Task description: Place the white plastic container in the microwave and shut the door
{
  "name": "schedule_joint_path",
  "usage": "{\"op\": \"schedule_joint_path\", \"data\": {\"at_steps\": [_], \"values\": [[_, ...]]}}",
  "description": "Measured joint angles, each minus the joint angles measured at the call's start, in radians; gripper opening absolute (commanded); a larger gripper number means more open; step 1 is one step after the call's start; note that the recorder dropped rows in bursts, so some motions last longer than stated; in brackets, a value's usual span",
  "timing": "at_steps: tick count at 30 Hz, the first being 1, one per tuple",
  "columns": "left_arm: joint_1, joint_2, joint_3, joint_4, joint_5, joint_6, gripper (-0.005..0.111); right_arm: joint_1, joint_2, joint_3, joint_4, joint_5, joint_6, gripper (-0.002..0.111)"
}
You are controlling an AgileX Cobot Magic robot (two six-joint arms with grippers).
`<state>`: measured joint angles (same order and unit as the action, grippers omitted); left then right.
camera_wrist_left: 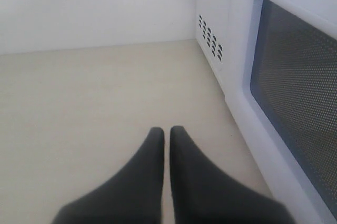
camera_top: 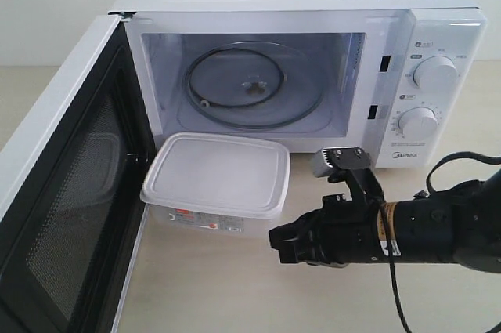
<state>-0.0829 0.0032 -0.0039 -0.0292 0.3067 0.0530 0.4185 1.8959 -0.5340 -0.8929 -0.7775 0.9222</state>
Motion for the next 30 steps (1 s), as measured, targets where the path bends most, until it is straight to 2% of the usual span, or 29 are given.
{"op": "schedule_joint_path", "data": {"at_steps": [5, 9, 18, 26, 30], "values": [[0.0, 0.0, 0.0, 0.0, 0.0, 0.0, 0.004, 0.0, -0.099, 0.006, 0.124, 0.219, -0.107, 0.0], [0.0, 0.0, 0.0, 0.0, 0.0, 0.0, 0.004, 0.0, -0.155, -0.01, 0.238, 0.226, -0.229, 0.0], [0.0, 0.0, 0.0, 0.0, 0.0, 0.0, 0.004, 0.0, -0.142, -0.125, 0.327, 0.337, -0.277, 0.0], [0.0, 0.0, 0.0, 0.0, 0.0, 0.0, 0.004, 0.0, -0.214, -0.13, 0.314, 0.475, -0.087, 0.0], [0.0, 0.0, 0.0, 0.0, 0.0, 0.0, 0.004, 0.0, -0.262, -0.109, 0.207, 0.476, 0.072, 0.0]]}}
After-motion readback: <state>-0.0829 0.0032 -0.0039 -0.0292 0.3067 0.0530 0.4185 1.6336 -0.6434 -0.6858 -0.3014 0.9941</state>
